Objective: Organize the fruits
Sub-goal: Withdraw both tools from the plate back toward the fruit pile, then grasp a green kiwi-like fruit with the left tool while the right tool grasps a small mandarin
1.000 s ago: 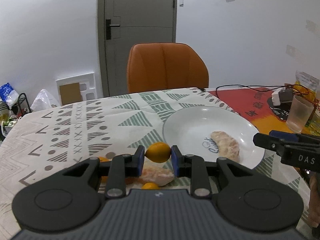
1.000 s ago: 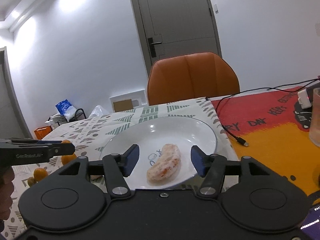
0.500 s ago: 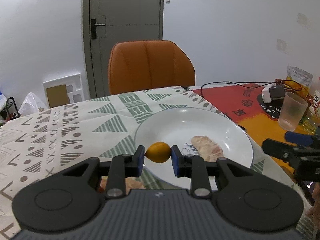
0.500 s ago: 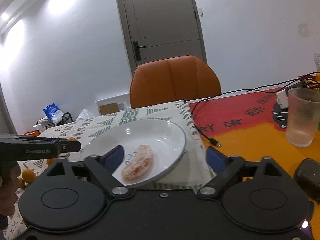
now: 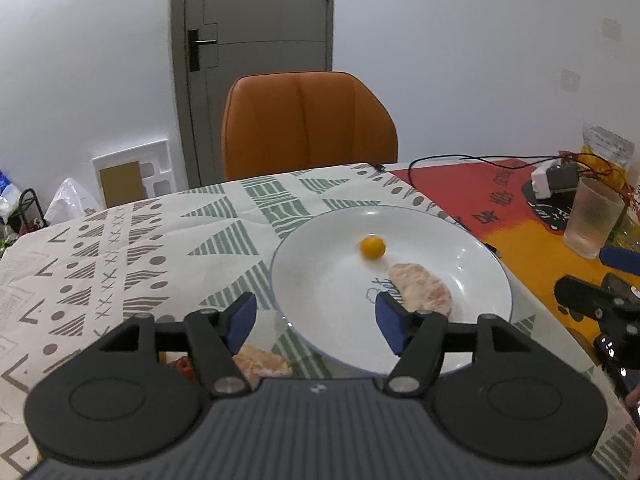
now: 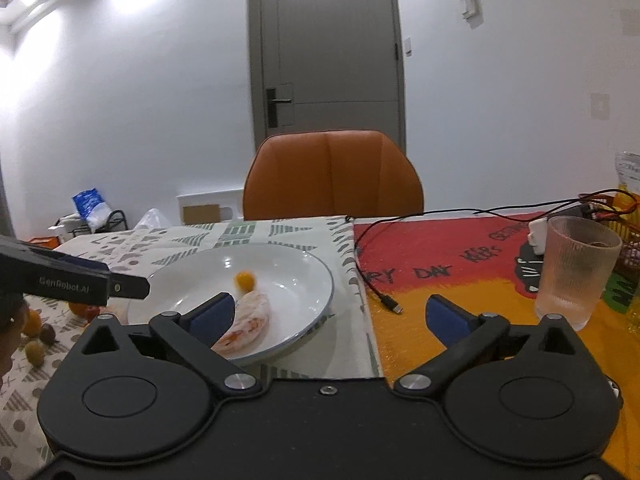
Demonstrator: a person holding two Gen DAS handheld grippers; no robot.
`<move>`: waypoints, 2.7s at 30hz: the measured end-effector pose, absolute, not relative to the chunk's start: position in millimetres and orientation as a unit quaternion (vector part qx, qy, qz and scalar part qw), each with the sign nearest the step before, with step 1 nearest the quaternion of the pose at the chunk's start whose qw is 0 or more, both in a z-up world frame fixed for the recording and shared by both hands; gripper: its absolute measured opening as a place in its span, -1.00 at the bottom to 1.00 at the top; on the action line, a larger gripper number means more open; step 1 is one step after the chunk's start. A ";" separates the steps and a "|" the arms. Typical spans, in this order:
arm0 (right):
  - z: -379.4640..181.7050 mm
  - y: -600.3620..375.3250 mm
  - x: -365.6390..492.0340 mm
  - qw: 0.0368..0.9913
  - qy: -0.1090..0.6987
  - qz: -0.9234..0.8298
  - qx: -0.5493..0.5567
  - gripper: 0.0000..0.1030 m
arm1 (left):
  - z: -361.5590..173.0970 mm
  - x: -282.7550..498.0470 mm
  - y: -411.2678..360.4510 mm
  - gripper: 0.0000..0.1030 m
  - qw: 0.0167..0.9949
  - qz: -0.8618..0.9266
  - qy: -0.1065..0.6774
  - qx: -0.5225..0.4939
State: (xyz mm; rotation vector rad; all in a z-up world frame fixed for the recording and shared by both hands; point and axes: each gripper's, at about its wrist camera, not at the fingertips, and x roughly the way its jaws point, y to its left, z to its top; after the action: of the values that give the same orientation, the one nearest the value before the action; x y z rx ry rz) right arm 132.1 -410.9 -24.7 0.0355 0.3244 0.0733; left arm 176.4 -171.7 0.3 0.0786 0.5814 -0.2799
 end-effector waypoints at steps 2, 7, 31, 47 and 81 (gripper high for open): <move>-24.5 -411.2 131.2 0.986 0.161 0.036 0.014 1.00 | 1.5 176.0 -168.0 0.36 0.950 -0.131 0.283 0.034; -27.1 -415.8 131.3 0.986 0.161 0.043 0.016 1.00 | 4.7 172.5 -159.4 0.38 0.952 -0.120 0.279 0.029; -24.2 -401.2 133.4 0.982 0.163 0.086 0.033 1.00 | 4.3 142.8 -90.5 0.39 0.957 -0.051 0.286 0.004; -20.8 -343.6 131.2 0.972 0.182 0.143 0.027 1.00 | 0.8 111.4 -30.8 0.58 0.959 -0.009 0.282 -0.028; -41.9 -252.8 135.0 0.944 0.241 0.226 -0.005 1.00 | -27.5 89.1 19.5 0.48 0.953 0.008 0.295 -0.068</move>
State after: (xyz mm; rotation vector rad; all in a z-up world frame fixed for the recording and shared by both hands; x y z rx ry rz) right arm 135.0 -252.8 -41.9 -0.0096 0.4922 0.4609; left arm 89.1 19.5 -27.5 -0.1383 0.5992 0.0160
